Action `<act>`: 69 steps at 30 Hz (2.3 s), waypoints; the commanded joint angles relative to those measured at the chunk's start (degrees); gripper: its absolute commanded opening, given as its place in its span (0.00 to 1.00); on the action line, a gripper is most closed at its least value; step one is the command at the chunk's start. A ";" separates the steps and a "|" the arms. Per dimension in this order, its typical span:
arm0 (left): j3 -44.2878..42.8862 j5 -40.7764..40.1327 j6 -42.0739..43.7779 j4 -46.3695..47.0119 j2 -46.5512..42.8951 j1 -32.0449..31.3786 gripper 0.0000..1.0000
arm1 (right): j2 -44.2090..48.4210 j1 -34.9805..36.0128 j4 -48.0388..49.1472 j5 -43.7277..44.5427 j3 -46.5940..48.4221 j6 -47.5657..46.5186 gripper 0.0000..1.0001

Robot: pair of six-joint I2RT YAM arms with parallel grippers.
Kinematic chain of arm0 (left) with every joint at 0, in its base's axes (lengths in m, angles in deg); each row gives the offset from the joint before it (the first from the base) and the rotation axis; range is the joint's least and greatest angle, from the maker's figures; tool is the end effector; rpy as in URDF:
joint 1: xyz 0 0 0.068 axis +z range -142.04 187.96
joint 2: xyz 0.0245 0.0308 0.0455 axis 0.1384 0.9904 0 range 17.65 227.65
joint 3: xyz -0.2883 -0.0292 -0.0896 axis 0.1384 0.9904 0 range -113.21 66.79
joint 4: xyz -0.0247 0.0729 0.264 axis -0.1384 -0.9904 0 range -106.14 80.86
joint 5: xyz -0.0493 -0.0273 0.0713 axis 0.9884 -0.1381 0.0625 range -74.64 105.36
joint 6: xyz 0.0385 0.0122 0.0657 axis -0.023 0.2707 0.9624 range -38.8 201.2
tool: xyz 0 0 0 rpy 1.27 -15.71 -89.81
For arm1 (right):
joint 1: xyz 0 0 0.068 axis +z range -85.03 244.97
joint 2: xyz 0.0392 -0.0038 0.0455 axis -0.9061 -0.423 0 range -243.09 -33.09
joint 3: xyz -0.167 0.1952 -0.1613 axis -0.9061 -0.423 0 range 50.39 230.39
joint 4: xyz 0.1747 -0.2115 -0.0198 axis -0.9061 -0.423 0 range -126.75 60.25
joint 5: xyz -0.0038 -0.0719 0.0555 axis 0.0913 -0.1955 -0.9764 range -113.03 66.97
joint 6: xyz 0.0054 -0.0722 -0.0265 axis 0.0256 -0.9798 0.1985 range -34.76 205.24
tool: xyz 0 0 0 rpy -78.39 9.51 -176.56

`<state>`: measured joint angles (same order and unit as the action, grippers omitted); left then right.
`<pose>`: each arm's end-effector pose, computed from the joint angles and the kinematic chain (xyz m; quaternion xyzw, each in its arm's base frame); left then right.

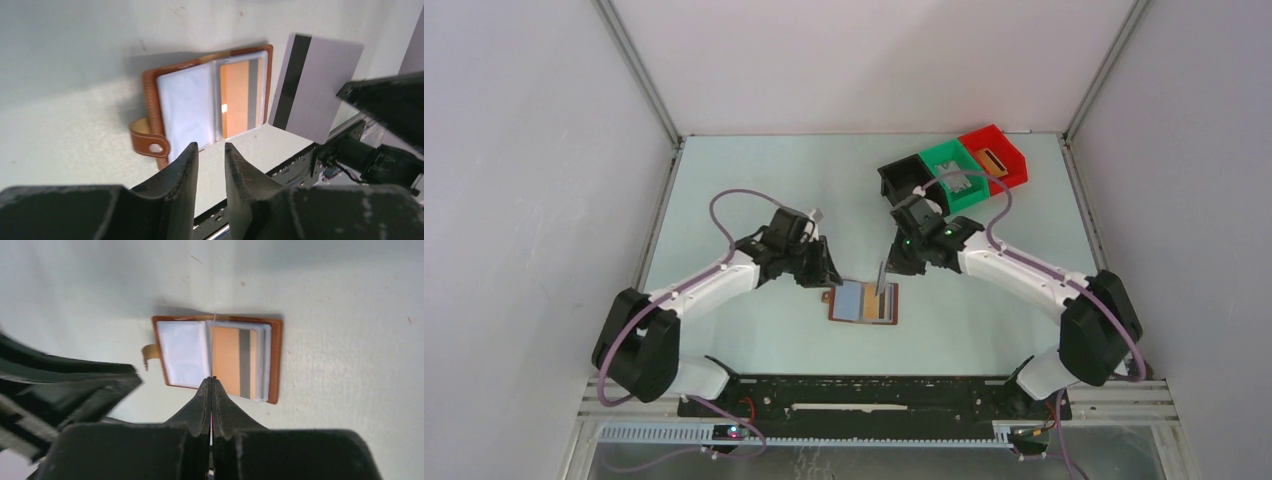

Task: Take the credit cards out of the card holder
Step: Place the credit card in the storage box.

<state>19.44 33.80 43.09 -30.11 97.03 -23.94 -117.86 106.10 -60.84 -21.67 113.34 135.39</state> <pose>0.2431 -0.1757 0.2083 0.0001 0.9374 -0.3041 0.1694 0.2574 0.2229 0.2557 0.0784 0.9448 0.2195 0.2304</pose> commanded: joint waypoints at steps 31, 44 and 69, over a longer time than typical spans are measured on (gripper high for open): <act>-3.56 -2.84 6.97 -9.60 -4.62 8.29 0.29 | -14.67 -5.88 -32.69 33.07 41.76 -20.47 0.00; -2.66 -1.83 6.46 -7.64 -2.42 8.39 0.28 | -31.91 -13.95 -20.17 36.09 61.55 -52.40 0.00; -6.36 2.38 7.96 -6.81 6.44 10.86 0.26 | -51.29 -20.60 3.82 37.99 57.56 -80.22 0.00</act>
<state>16.42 34.34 48.90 -37.28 102.43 -13.82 -167.54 86.49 -59.91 15.56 171.48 57.14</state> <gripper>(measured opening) 0.262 0.006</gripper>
